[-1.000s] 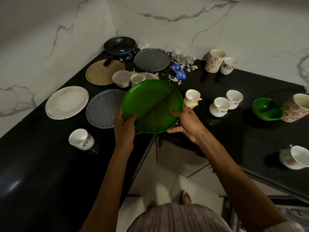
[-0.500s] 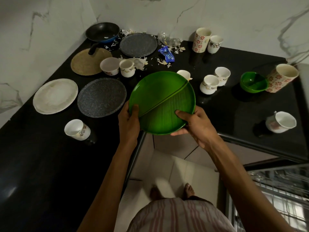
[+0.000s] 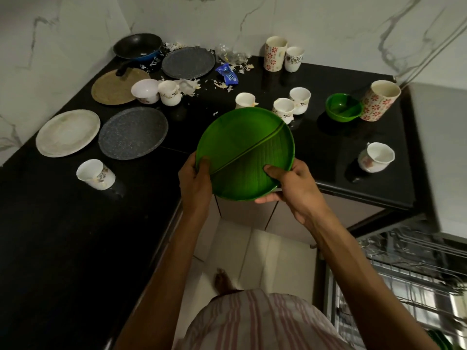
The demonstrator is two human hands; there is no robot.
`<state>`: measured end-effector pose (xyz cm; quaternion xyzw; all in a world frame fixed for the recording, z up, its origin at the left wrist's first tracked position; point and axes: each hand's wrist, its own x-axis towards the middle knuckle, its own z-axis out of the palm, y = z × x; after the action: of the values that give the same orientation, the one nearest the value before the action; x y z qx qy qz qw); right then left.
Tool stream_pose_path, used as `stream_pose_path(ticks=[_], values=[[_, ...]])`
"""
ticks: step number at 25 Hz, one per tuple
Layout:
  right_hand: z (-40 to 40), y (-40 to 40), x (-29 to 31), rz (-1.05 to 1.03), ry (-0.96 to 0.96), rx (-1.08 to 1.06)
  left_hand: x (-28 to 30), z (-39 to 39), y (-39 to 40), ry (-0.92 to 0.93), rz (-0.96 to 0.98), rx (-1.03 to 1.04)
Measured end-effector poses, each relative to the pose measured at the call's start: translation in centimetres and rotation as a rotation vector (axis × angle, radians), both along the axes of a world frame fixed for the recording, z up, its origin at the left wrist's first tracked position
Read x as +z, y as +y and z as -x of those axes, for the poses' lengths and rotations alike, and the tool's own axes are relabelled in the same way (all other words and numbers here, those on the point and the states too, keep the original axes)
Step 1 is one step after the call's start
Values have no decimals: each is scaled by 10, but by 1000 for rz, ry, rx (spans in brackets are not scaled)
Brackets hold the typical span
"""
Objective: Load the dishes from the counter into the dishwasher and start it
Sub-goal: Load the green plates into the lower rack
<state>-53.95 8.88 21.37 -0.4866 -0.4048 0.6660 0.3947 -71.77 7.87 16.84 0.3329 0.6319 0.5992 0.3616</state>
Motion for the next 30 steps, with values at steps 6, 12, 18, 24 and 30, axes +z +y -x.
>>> stream_pose_path(ticks=[6,12,18,24,30], values=[[-56,-45,3,-8,3,15,4,-58,-56,-1,46,10],[-95,-94,-1,0,33,14,7,-100,-108,48,97,-31],[-118,-136,0,18,32,-55,10,-124,-145,82,88,-125],[-134,-187,-9,25,-73,-95,-9,-134,-187,9,94,-156],[-152,-248,-24,34,-118,-157,-38,-150,-231,-40,140,-220]])
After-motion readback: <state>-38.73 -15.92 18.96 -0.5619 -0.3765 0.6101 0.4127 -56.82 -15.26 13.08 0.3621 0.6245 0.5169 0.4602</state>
